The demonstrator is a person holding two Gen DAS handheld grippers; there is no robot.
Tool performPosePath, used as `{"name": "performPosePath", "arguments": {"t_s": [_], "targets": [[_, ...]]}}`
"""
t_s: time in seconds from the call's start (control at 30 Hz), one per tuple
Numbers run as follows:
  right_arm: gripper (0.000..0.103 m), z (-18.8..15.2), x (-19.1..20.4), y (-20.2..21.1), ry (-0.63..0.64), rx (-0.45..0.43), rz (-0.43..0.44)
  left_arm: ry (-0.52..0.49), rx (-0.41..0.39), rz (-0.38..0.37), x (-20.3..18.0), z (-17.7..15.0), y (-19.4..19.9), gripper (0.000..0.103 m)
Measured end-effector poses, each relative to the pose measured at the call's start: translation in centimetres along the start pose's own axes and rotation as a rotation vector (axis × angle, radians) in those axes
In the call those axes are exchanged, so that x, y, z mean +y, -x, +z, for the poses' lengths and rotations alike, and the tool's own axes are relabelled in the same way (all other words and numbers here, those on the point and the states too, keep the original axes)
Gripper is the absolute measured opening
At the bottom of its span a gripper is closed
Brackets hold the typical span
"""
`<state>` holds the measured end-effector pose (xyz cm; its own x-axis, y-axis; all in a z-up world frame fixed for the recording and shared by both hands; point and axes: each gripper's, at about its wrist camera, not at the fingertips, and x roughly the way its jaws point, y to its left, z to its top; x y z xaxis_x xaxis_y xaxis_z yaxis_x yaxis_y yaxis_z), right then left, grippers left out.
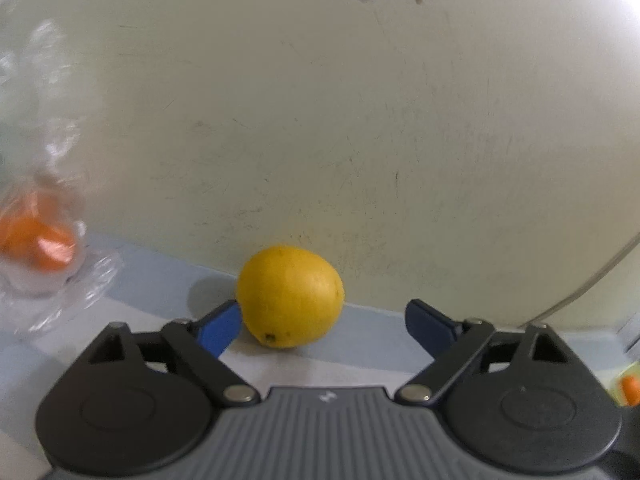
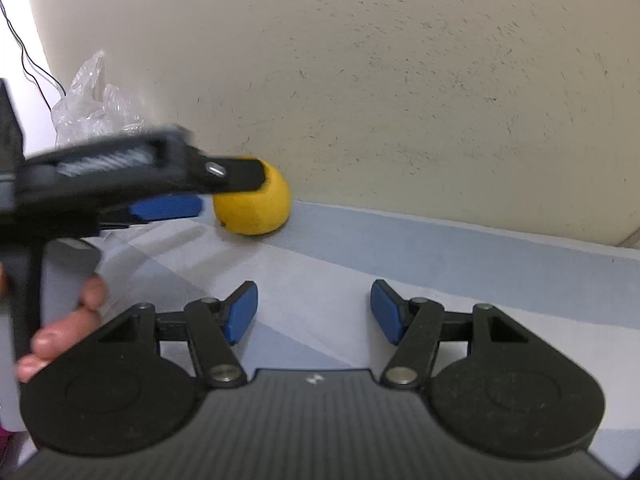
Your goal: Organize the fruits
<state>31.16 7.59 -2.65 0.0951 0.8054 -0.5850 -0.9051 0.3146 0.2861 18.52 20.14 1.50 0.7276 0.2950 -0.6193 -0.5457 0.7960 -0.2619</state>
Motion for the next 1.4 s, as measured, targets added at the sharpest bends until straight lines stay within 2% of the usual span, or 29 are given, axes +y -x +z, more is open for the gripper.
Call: {"name": "performPosePath", "arguments": {"t_s": [0.13, 0.17, 0.2, 0.23, 0.3, 0.5, 0.67, 0.9, 1.03, 1.17, 1.23, 1.3, 1.4], "targets": [[0.065, -0.1, -0.1, 0.0, -0.012, -0.005, -0.004, -0.014, 0.027, 0.081, -0.3, 0.3, -2.2, 0.082], [0.065, -0.1, -0.2, 0.1, -0.015, -0.005, -0.002, -0.017, 0.040, 0.111, -0.3, 0.3, -2.9, 0.075], [0.065, 0.0, -0.1, 0.0, -0.018, -0.005, 0.000, -0.024, 0.058, 0.150, -0.4, 0.3, -3.5, 0.058], [0.065, 0.1, 0.0, -0.2, -0.022, -0.005, 0.002, -0.041, 0.058, 0.187, -0.6, 0.4, -3.9, 0.060], [0.065, 0.0, -0.2, -0.1, -0.030, -0.006, 0.007, -0.051, 0.059, 0.201, -0.8, 0.4, -3.8, 0.058], [0.065, 0.2, -0.8, 0.1, -0.051, -0.017, 0.007, 0.009, 0.066, 0.092, -0.9, -1.0, -1.2, 0.057], [0.065, -0.5, -0.3, 1.2, -0.042, -0.017, -0.053, 0.033, 0.067, -0.006, -1.3, -4.1, 5.0, 0.056], [0.065, -5.0, 1.6, 7.0, 0.028, -0.024, -0.120, -0.020, 0.041, -0.108, -3.3, -9.6, 14.6, 0.054], [0.066, -8.3, 3.1, 10.6, 0.159, -0.009, -0.189, -0.074, 0.028, -0.126, -6.5, -11.6, 15.8, 0.053], [0.066, -10.7, 2.7, 14.3, 0.160, -0.017, -0.202, -0.078, 0.016, -0.143, -7.5, -14.0, 18.1, 0.052], [0.066, -11.9, 2.4, 16.0, 0.161, -0.023, -0.207, -0.078, 0.011, -0.157, -7.5, -14.7, 18.3, 0.049], [0.067, -12.9, 2.1, 17.4, 0.160, -0.031, -0.204, -0.092, 0.003, -0.188, -8.0, -15.6, 18.6, 0.031], [0.067, -13.9, 1.9, 18.9, 0.148, -0.045, -0.206, -0.113, 0.006, -0.222, -9.1, -16.1, 19.5, 0.030]]}}
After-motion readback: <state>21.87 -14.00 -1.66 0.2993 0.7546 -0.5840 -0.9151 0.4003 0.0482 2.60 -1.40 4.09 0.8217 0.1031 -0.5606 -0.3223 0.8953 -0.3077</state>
